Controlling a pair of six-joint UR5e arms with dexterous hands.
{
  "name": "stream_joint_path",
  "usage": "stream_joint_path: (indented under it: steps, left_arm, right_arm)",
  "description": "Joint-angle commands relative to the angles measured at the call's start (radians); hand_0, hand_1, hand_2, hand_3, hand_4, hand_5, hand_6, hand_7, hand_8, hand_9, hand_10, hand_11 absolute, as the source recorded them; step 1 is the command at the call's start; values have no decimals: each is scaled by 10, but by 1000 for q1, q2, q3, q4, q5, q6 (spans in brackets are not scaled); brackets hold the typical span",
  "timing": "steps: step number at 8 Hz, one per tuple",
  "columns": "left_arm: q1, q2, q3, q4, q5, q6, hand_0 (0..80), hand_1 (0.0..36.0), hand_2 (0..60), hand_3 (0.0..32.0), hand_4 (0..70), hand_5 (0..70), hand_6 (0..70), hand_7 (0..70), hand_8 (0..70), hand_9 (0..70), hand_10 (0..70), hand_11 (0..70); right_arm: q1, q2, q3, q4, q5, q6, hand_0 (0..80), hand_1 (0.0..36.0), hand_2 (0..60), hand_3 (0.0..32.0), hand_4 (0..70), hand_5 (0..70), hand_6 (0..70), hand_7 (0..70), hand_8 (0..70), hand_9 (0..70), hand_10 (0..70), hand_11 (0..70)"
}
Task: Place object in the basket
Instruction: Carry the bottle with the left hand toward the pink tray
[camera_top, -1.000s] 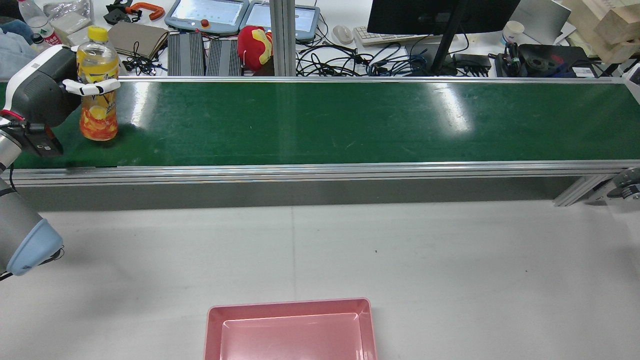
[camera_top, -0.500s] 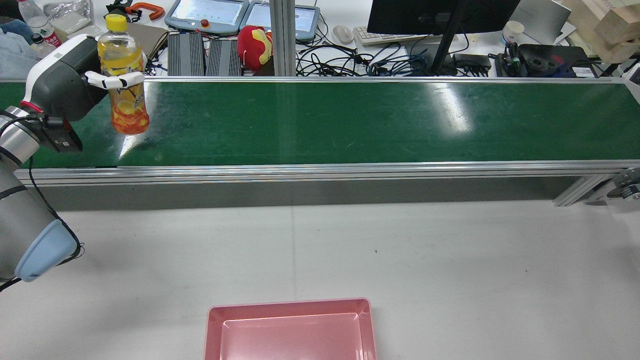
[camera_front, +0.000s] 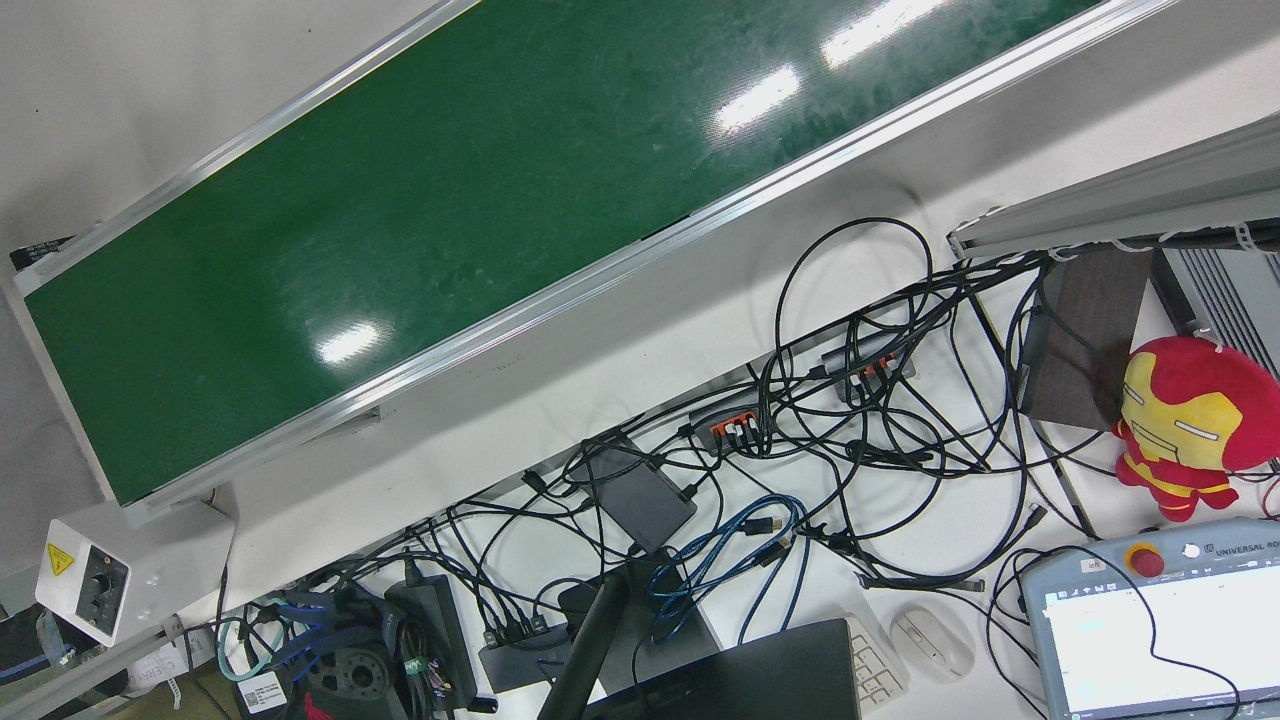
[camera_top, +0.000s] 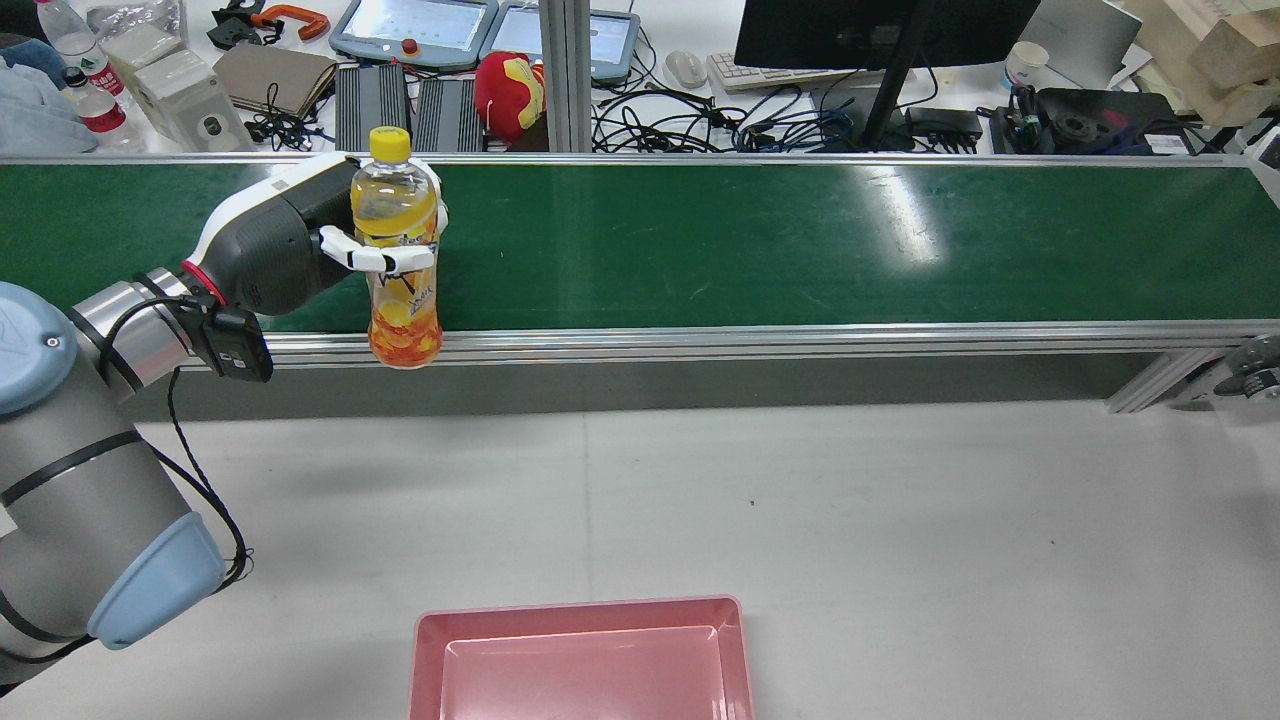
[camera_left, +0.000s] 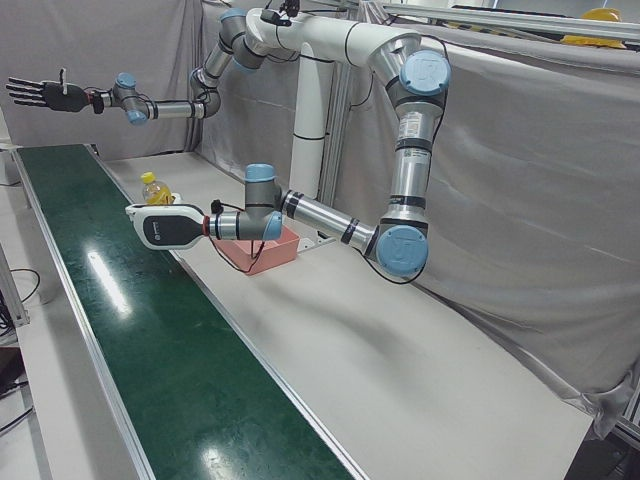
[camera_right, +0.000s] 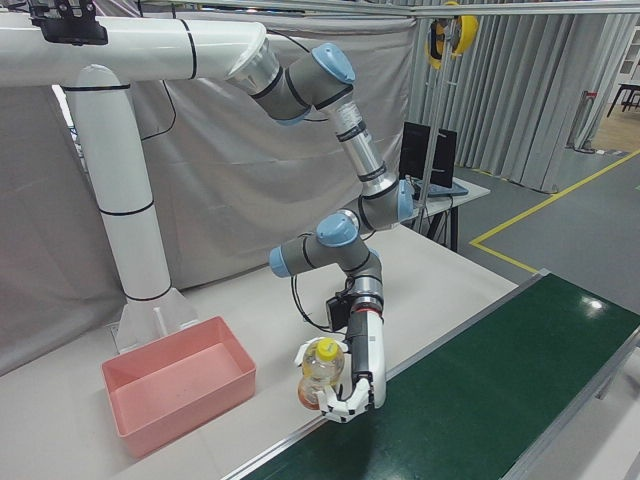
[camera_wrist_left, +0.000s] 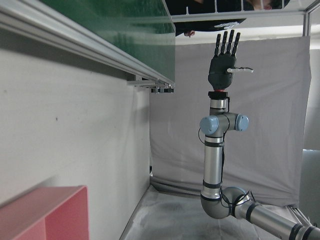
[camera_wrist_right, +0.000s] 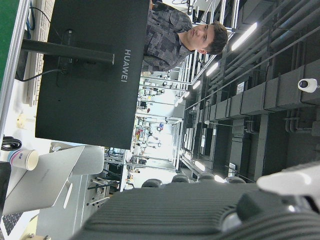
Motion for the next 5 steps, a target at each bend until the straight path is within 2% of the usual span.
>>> stream_joint_path:
  steps: [1, 3, 5]
  left_arm:
    - [112, -7, -111, 91, 93, 12, 515, 176, 574, 0, 391, 700, 572, 538, 700, 700, 680, 700]
    - [242, -8, -195, 194, 96, 87, 524, 181, 566, 0, 395, 700, 570, 541, 700, 700, 680, 700]
    - [357, -17, -195, 220, 90, 137, 527, 181, 559, 0, 400, 700, 573, 546, 700, 700, 671, 700]
  right_arm:
    - [0, 0, 0, 0, 0, 0, 0, 0, 0, 0, 0, 0, 0, 0, 0, 0, 0, 0]
    - [0, 0, -2, 0, 0, 0, 0, 0, 0, 0, 0, 0, 0, 0, 0, 0, 0, 0]
    - [0, 0, 0, 0, 0, 0, 0, 0, 0, 0, 0, 0, 0, 0, 0, 0, 0, 0]
